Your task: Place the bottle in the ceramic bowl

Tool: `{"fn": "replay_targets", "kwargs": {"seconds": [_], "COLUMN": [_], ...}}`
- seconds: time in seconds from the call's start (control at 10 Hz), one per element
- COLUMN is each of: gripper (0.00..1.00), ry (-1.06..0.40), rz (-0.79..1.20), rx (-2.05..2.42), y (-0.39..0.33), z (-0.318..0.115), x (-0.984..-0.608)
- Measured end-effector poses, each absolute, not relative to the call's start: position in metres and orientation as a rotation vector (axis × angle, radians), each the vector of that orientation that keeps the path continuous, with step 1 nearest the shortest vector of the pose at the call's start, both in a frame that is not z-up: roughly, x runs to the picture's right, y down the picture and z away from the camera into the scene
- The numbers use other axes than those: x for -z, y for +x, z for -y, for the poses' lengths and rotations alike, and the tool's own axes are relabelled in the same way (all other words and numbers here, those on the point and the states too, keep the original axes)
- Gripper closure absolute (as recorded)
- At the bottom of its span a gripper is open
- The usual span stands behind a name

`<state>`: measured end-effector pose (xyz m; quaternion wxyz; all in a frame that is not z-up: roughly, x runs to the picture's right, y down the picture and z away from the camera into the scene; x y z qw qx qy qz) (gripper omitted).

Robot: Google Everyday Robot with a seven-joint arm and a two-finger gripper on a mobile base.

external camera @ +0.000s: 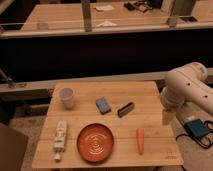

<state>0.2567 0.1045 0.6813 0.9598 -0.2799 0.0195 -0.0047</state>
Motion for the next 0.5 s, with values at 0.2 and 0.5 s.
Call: {"fn": "replay_targets", "kwargs": {"seconds": [0.2, 0.5], "gripper": [0.20, 0.20], "ry": [-0.564, -0.569], "rz": [-0.037, -0.032], "rx": [0.050, 0.096], "y": [0.232, 0.221], "z": [-0.102, -0.100], "x": [-0.681, -0.679]}}
